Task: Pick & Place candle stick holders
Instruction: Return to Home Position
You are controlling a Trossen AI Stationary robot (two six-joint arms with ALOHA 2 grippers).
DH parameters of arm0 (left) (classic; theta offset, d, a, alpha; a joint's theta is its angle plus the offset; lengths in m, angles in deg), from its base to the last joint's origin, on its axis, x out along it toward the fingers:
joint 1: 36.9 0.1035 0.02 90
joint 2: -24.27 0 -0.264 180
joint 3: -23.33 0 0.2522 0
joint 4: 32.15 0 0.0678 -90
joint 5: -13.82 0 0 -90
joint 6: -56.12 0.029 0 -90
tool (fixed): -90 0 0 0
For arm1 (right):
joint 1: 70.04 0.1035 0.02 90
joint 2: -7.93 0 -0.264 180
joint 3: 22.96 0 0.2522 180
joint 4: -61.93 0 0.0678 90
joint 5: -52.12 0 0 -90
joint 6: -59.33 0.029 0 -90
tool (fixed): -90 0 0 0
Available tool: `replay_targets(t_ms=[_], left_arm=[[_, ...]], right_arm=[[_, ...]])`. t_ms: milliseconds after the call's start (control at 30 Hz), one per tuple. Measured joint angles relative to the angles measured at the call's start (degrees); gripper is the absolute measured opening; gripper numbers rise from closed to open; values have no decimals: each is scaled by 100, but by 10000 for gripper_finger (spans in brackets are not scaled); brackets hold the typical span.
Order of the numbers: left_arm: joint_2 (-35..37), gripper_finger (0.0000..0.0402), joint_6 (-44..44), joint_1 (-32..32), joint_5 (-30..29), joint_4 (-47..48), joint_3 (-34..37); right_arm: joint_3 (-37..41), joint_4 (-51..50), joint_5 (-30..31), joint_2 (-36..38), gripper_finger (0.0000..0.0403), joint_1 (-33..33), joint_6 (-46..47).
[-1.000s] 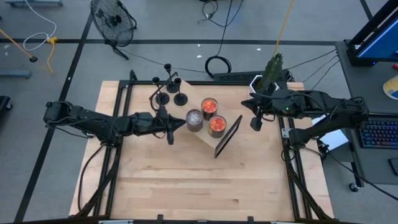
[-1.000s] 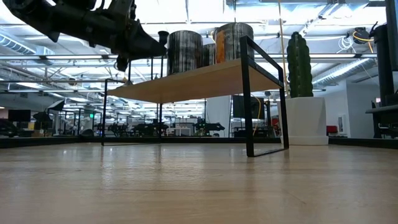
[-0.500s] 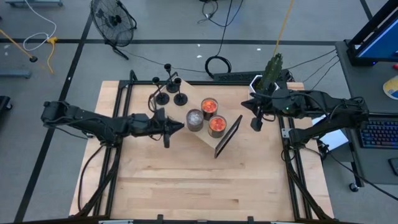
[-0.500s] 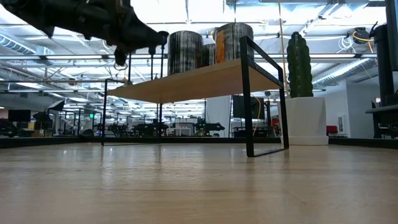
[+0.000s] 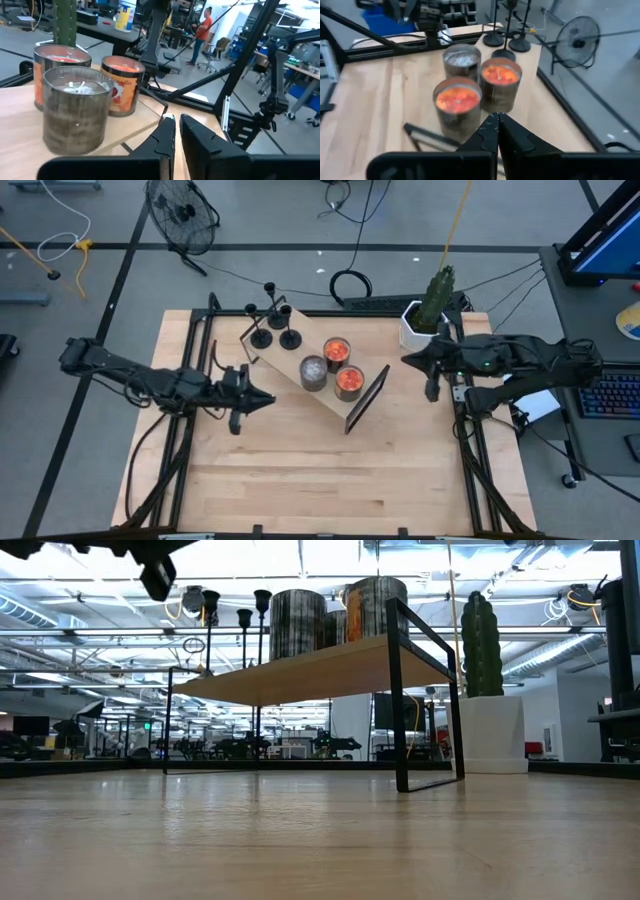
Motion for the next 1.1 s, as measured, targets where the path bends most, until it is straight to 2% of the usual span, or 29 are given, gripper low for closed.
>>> replay_targets(t_ms=[133, 233, 367, 533, 633, 800, 900, 1100], left_arm=[[399, 33, 96, 84, 69, 473, 0], [578, 33, 174, 319, 344, 789, 0], [772, 33, 347, 707, 643, 1117, 2], [1192, 33, 484, 944, 648, 1580, 4], [1508, 33, 382, 890, 472, 1621, 186], [2129, 33, 149, 611, -249, 1285, 886], [2560, 33, 90, 410, -336, 975, 1288], [3348, 33, 61, 21, -672, 992, 1812]], right_arm=[[484, 99, -397, 591, 0, 33, 211], [804, 217, -679, 954, 0, 32, 292], [1210, 312, -702, 1428, 0, 31, 518], [1816, 693, -677, 2035, 0, 31, 755], [2198, 997, -674, 2351, 0, 31, 840], [2639, 1186, -701, 2753, 0, 29, 832], [2748, 1184, -704, 2941, 0, 29, 823], [3029, 1181, -719, 3267, 0, 29, 826]])
